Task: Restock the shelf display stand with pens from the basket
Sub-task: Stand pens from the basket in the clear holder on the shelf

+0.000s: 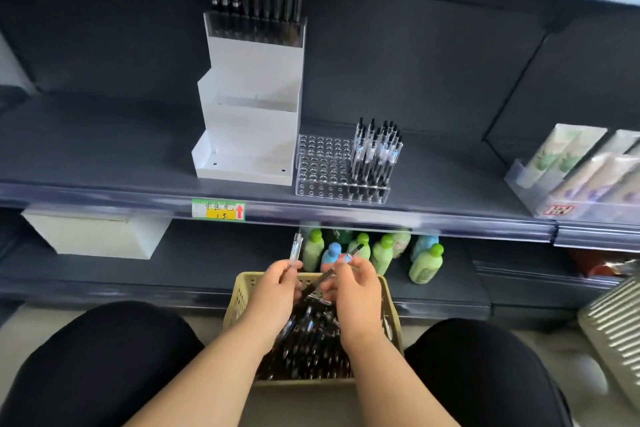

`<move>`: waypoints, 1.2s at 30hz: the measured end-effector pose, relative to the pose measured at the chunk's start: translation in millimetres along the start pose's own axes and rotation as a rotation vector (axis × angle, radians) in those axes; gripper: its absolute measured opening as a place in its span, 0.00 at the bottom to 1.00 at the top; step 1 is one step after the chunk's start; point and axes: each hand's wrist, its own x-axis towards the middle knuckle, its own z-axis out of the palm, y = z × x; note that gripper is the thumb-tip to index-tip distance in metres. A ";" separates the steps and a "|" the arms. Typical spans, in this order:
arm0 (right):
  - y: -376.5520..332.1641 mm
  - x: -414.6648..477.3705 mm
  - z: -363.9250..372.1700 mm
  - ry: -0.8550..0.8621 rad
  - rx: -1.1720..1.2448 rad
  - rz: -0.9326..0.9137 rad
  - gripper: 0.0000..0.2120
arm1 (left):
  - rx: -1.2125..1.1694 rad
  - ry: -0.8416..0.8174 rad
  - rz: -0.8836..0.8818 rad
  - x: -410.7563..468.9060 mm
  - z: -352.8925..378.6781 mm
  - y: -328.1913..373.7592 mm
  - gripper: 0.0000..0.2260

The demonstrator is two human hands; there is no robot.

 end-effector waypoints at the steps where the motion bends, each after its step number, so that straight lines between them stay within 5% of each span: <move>1: -9.2 2.7 1.7 -0.006 0.002 -0.034 0.05 | -0.035 -0.011 0.007 2.9 -0.3 7.5 0.10; 10: -105.0 48.5 4.9 -0.059 0.005 -0.369 0.02 | -0.182 -0.085 0.206 45.2 -10.9 85.2 0.09; 15: -168.8 82.5 9.0 -0.006 0.092 -0.581 0.11 | -0.274 -0.033 0.422 73.4 -5.0 138.6 0.11; 23: -193.4 153.1 22.0 -0.016 -0.754 -0.716 0.05 | 0.114 0.083 0.662 116.5 6.0 173.3 0.07; 36: -177.5 179.7 36.2 -0.101 -1.097 -0.750 0.09 | 0.114 0.089 0.570 160.1 10.2 159.1 0.08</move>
